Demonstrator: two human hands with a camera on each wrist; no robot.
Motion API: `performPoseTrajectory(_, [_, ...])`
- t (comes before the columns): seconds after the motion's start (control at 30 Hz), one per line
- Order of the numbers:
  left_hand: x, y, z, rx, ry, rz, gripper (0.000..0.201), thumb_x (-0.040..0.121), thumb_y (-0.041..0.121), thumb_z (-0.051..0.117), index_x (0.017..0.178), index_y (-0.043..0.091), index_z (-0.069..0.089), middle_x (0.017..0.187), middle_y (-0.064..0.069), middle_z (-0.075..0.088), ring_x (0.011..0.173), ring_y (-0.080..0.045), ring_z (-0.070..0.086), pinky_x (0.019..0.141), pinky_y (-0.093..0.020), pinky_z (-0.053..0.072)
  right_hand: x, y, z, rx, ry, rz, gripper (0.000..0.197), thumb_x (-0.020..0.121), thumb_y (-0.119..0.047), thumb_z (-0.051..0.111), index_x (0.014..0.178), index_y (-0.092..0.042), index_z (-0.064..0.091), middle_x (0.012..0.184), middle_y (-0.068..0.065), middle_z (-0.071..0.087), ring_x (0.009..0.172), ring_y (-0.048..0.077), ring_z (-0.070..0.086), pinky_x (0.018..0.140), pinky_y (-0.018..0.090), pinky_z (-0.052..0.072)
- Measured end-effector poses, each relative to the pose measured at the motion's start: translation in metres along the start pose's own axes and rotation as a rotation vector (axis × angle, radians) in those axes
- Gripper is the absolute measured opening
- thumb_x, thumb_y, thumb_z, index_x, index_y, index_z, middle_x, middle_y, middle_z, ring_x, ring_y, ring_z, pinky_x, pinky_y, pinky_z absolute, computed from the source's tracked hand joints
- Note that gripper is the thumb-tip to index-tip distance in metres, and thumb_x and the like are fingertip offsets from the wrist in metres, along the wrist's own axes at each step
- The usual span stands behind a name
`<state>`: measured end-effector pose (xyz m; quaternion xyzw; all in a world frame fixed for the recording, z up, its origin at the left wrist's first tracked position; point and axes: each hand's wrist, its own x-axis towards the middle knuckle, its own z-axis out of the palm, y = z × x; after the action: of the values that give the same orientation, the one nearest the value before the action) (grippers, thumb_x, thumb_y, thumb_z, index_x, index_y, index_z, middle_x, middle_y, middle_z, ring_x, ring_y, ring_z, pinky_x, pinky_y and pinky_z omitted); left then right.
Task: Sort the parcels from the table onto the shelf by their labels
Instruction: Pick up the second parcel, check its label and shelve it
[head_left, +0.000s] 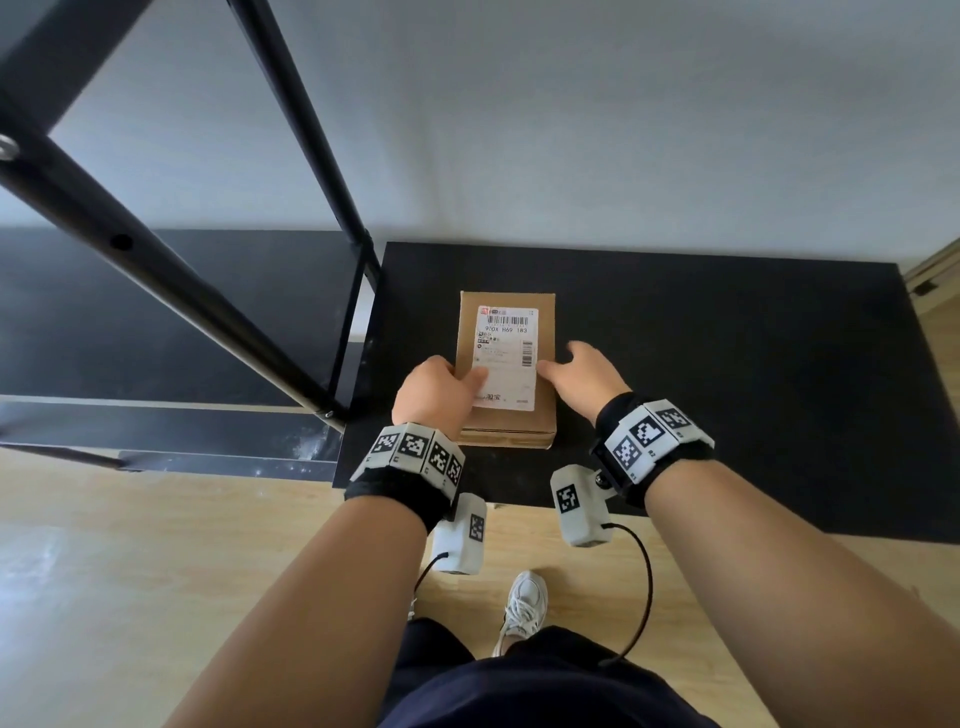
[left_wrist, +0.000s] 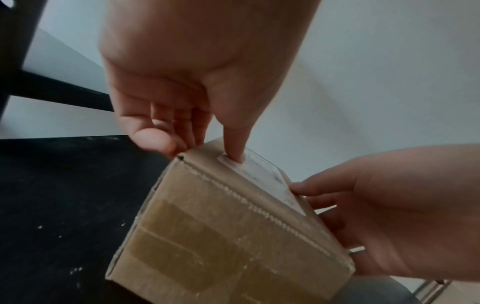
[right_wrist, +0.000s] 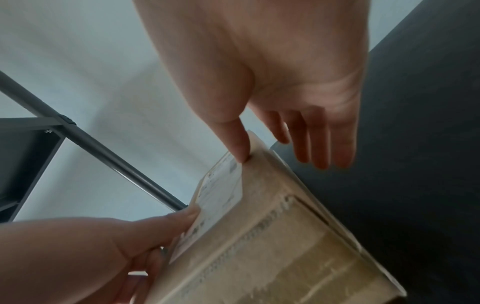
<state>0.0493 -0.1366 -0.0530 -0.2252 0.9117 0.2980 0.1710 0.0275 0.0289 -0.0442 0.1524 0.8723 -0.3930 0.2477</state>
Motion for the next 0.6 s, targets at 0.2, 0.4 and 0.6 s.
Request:
performPoseTrajectory(0.2, [0.001,0.000,0.007,-0.160,-0.043,-0.032,0.058,0.095,0.048,0.056,0.139,0.010,0.052,0.127,-0.008,0.064,0.107,-0.023,0.065,0.084,-0.036,0.055,-0.004,0.006,0.009,0.077,-0.110,0.033,0.048,0.102,-0.038,0.041,0.136,-0.006,0.054,0.135,0.012,0.062,0.120,0.029,0.060,0.102,0.043,0.048])
performPoseTrajectory(0.4, [-0.007,0.002,0.003,-0.255,-0.064,-0.031,0.052,0.095,0.040,0.059,0.136,0.009,0.054,0.122,-0.006,0.068,0.107,-0.024,0.067,0.091,-0.041,0.057,-0.008,0.006,0.010,0.164,-0.126,0.044,0.041,0.100,-0.031,0.042,0.126,-0.004,0.059,0.128,0.016,0.064,0.115,0.032,0.062,0.100,0.050,0.049])
performPoseTrajectory(0.6, [-0.016,0.012,-0.023,-0.452,0.016,0.060,0.050,0.093,0.038,0.063,0.134,0.011,0.060,0.122,-0.003,0.070,0.107,-0.022,0.068,0.092,-0.042,0.057,-0.025,-0.016,-0.013,0.274,-0.057,-0.035,0.030,0.101,-0.029,0.043,0.112,-0.011,0.064,0.119,0.013,0.069,0.107,0.030,0.067,0.097,0.050,0.052])
